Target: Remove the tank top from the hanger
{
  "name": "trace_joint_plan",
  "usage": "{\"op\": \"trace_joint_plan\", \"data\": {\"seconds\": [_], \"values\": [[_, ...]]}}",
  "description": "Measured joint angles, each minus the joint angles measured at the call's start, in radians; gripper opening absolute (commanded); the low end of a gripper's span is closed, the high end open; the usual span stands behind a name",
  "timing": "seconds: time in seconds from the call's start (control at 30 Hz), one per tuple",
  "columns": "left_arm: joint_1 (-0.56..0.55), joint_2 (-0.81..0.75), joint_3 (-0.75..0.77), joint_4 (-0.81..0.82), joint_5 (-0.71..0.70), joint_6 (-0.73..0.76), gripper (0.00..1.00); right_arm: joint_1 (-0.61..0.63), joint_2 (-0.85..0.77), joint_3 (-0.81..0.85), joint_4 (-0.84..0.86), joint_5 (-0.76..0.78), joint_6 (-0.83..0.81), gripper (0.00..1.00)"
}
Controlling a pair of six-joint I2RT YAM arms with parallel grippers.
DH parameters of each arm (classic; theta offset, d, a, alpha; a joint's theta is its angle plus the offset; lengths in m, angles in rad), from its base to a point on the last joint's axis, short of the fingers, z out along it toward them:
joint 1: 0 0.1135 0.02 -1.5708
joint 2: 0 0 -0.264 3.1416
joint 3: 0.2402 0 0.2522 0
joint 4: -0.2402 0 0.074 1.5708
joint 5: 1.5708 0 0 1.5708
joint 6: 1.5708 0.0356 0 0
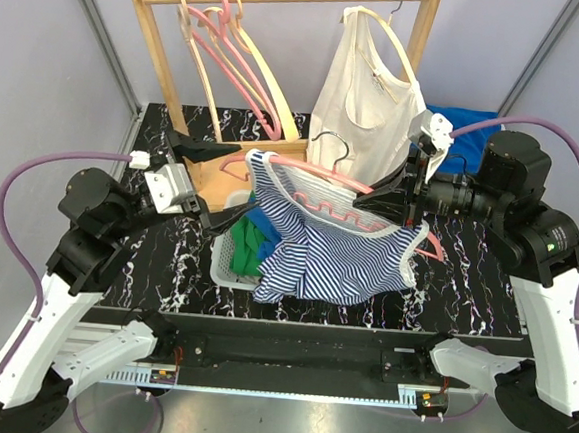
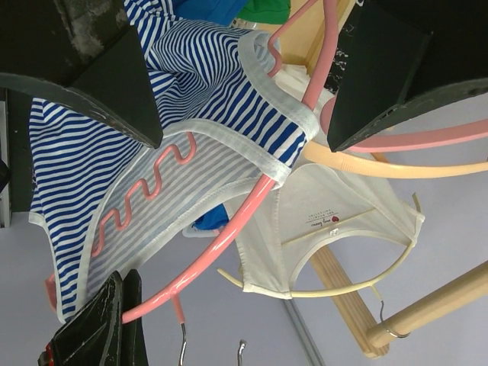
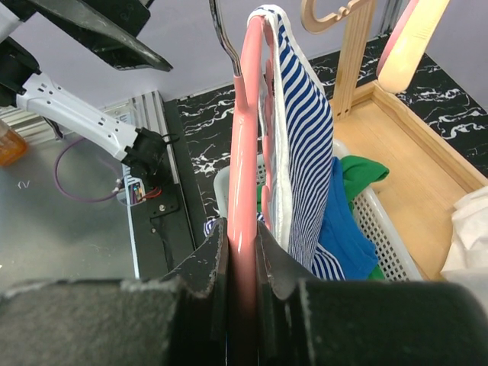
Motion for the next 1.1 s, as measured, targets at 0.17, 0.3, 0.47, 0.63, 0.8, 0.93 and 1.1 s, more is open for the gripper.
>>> {"op": "trace_joint_plan", "data": {"seconds": [0.17, 0.3, 0.47, 0.63, 0.8, 0.93, 1.1], "values": [[-0.005, -0.035, -0.031, -0.006, -0.043, -0.015, 0.99, 0.003, 0.001, 0.002, -0.005, 0.049, -0.023, 0.0], [-0.014, -0.059, -0.067, -0.026, -0.081, -0.054, 0.99, 0.003, 0.005, 0.002, -0.004, 0.071, -0.035, 0.0], [-0.039, -0.035, -0.098, -0.035, -0.137, -0.13, 0.99, 0.004, 0.011, 0.002, -0.003, 0.068, -0.035, 0.0], [-0.058, 0.019, -0.126, -0.017, -0.167, -0.191, 0.99, 0.004, 0.006, 0.002, -0.003, 0.057, -0.034, 0.0], [-0.07, 0.048, -0.137, 0.02, -0.185, -0.216, 0.95, 0.004, -0.013, -0.003, -0.004, 0.06, -0.034, 0.0], [-0.072, 0.047, -0.137, 0.044, -0.185, -0.226, 0.94, 0.004, -0.034, -0.016, 0.004, 0.061, -0.034, 0.0], [-0.073, 0.047, -0.137, 0.056, -0.186, -0.229, 0.86, 0.004, -0.051, -0.039, 0.004, 0.063, -0.034, 0.0]]}}
